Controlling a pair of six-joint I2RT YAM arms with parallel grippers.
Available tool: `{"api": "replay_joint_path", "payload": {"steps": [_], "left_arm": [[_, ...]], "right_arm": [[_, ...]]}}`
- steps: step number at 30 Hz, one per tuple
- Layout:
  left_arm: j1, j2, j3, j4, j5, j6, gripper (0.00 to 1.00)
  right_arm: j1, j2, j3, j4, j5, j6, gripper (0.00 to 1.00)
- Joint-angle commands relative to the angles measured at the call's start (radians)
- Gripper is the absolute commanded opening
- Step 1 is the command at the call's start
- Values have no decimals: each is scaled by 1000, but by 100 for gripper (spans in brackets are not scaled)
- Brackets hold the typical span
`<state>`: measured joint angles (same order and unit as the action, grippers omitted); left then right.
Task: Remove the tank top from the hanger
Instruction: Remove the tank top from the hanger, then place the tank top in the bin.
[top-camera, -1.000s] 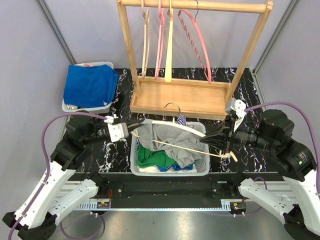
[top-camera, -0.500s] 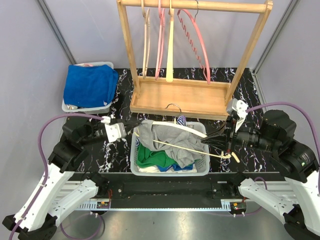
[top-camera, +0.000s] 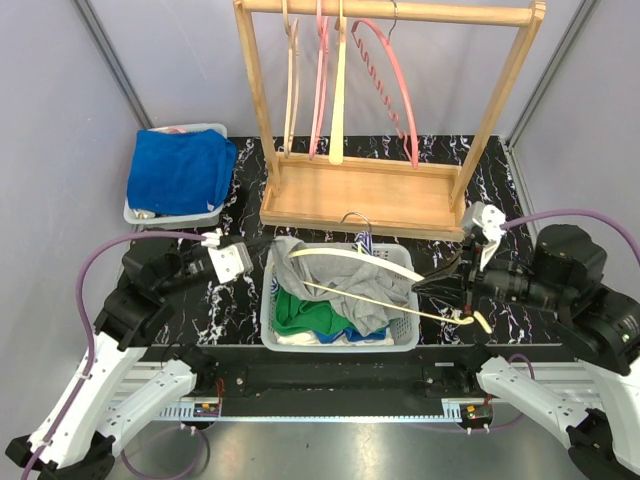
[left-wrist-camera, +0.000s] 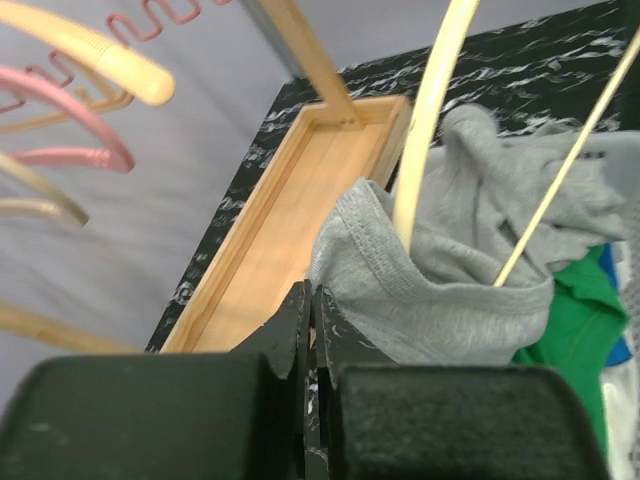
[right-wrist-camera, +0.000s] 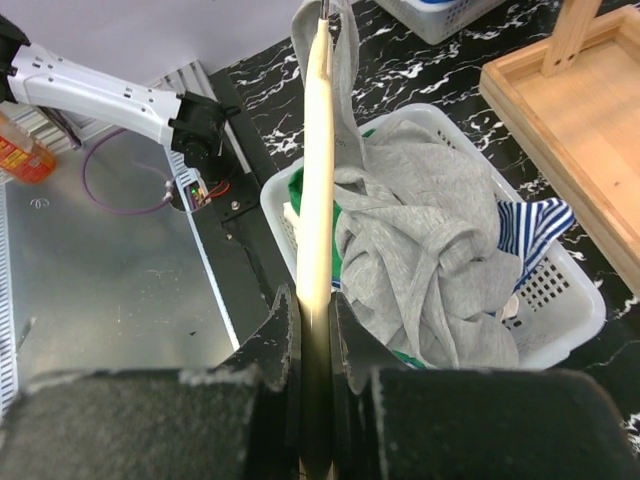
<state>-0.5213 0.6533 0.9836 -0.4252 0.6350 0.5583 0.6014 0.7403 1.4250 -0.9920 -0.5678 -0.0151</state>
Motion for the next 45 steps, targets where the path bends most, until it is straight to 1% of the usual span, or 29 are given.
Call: {"api": "replay_joint_path", "payload": {"steps": [1,3,5,8,9,11,15,16,18,19,20,22,23,24,27,30,32,33,34,35,36,38,39,40,44,45], "left_arm": [[12,-23,-55,3,-164,49,0],[12,-37,-91,0,-214,69,0],[12,-44,-135,-10,-218,77,0],[12,-47,-155,-47,-143,72,0],[12,-44,-152,-59,-70,75,0],[7,-38,-142,-83,16,71,0],[-38,3,-131,-92,77,48,0],[-64,11,-138,-96,83,43,0],[-95,37,-169,-95,74,37,0],[-121,45,-184,-95,63,35,0],[-131,60,-203,-90,30,28,0],[-143,74,-278,-44,-12,-17,0],[-146,80,-305,-23,-55,-30,0],[-149,85,-360,20,-79,-49,0],[-163,108,-433,60,-121,-57,0],[-187,127,-491,65,-155,-28,0],[-200,138,-508,59,-196,3,1],[-201,140,-511,54,-202,6,9],[-201,143,-502,46,-202,2,24],[-201,150,-484,37,-198,-6,51],[-201,154,-433,11,-193,-26,54],[-201,163,-376,-12,-181,-49,65],[-201,164,-320,-35,-179,-69,89],[-203,166,-291,-50,-175,-72,99],[-201,169,-137,-116,-207,-146,99],[-201,170,-69,-151,-212,-155,99]], "right_arm": [[-2,-24,132,-92,84,-29,0],[-2,-24,207,-135,135,-40,0],[-2,-32,270,-174,176,-36,0],[-2,-51,333,-192,255,-31,0],[-2,-65,344,-192,294,-31,0],[-2,-87,342,-165,357,-20,0],[-2,-159,287,-44,502,9,0],[-2,-168,276,-25,529,9,0],[-2,-194,267,18,612,10,0],[-2,-199,270,29,652,36,0],[-2,-209,273,35,717,40,0],[-3,-225,262,71,785,50,0],[-3,-235,256,84,840,53,0],[-2,-257,247,114,864,53,0],[-2,-292,215,148,911,50,0],[-2,-298,198,165,945,56,0],[-2,-280,189,168,1009,55,0],[-2,-268,186,165,1034,56,0],[-2,-254,180,168,1057,58,0],[-2,-222,177,170,1063,63,0],[-3,-204,176,171,1068,66,0],[-2,-144,175,176,1076,78,0],[-2,-127,173,194,1076,76,0],[-2,-108,172,203,1080,75,0],[-2,-3,198,250,1076,61,0],[-2,13,204,272,1074,57,0]]}}
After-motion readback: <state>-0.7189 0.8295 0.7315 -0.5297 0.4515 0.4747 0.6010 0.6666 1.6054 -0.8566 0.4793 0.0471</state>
